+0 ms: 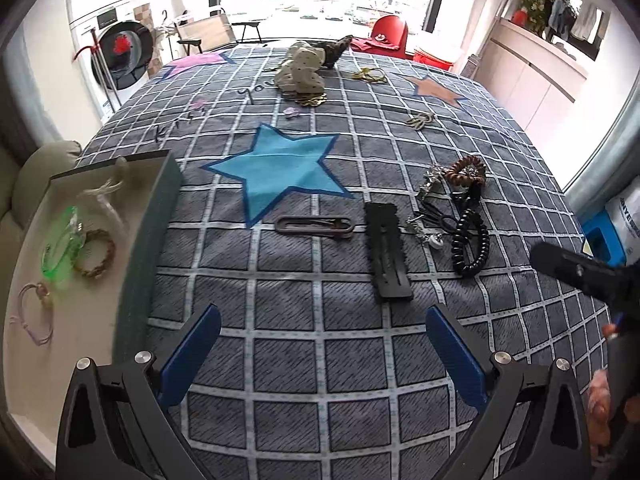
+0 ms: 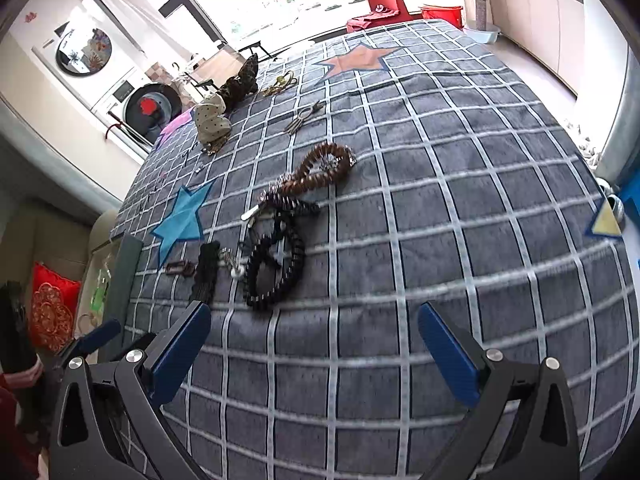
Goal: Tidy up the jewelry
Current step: 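Move both open tools from the box back over the black clips on the bed, then grasp the black scalloped snap clip with the left tool while the right tool grasps the black claw clip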
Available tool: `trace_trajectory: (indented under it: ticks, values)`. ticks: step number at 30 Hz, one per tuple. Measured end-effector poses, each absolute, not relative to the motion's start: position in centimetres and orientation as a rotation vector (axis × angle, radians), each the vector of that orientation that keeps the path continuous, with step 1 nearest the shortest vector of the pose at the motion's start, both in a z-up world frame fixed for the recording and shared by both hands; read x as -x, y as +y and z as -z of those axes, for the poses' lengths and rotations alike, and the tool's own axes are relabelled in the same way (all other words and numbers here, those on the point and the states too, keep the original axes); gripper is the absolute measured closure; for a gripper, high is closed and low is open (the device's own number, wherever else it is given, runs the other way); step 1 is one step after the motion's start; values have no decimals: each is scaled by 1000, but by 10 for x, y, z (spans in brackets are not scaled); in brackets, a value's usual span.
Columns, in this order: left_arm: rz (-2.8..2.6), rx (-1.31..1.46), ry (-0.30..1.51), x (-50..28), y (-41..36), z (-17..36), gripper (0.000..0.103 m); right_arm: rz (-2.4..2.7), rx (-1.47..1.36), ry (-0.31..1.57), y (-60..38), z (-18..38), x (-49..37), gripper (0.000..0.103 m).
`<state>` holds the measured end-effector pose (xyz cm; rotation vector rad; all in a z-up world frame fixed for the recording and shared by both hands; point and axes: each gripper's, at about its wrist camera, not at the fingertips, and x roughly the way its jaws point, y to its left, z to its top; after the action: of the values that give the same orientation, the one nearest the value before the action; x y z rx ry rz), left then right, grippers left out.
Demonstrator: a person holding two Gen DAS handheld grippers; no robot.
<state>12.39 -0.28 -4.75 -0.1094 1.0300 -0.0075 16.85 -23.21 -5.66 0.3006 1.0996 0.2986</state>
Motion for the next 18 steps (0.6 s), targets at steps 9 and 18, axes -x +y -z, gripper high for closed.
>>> trace_trajectory:
  ticks: [9,18]
  values:
    - [57,67,1021,-137,-26,54,0,-329,-290,1096,-222,59,-194,7]
    - [83,52,1035,-154,-42,62,14,-351,-238,1101,-207,64,-221,21]
